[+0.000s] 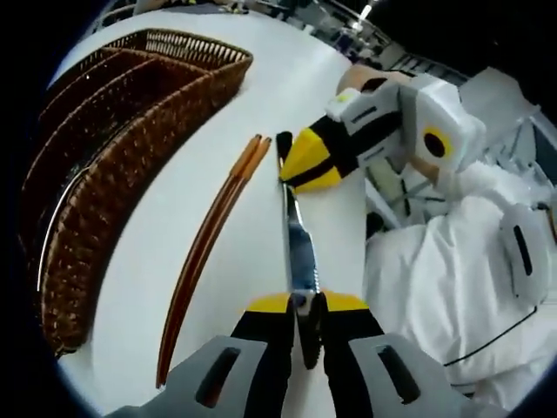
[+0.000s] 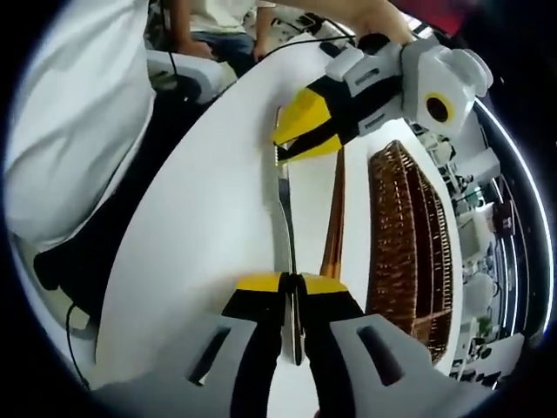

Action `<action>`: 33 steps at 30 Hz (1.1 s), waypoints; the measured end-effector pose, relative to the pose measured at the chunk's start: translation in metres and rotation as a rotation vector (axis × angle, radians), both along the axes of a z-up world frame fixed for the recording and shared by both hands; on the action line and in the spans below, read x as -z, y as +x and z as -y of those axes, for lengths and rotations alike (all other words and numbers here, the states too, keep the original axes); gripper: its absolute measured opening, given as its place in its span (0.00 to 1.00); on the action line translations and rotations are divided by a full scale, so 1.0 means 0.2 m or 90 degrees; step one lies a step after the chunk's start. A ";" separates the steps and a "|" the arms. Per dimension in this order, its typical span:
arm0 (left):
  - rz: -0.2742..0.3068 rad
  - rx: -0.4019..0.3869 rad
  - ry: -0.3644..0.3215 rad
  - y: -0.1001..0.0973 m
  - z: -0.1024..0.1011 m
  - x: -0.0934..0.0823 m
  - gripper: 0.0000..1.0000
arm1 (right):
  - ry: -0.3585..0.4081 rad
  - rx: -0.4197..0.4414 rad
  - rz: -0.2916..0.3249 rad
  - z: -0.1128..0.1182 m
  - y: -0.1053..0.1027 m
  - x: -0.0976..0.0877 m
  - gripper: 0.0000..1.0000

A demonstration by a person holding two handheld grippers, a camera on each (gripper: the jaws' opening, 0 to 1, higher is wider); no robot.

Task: Arrange the knives, forks, and spoons in their matching storage slots by inserting each utensil handle-first until every utensil is classified and aligned in the correct compartment

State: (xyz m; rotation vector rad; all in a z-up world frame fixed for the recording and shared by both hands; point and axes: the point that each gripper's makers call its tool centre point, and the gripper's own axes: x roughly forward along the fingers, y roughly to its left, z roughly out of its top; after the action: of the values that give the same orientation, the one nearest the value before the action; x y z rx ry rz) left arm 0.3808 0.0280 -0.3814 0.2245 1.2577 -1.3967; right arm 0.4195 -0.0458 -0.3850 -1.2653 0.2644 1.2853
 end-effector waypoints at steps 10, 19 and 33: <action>-0.012 -0.003 -0.011 0.01 -0.01 0.01 0.10 | -0.006 0.004 -0.047 -0.01 -0.01 0.00 0.06; 0.012 -0.004 -0.038 0.05 -0.02 0.01 0.06 | -0.008 0.013 -0.081 -0.01 0.00 0.01 0.05; 0.202 0.029 -0.008 0.08 -0.03 0.03 0.15 | 0.000 0.075 -0.141 -0.01 0.00 0.01 0.05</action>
State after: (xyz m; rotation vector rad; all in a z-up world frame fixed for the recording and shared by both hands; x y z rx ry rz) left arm 0.3972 0.0348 -0.3864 0.4499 0.9859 -1.3474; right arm 0.4189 -0.0444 -0.3864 -1.0921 0.4891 1.3238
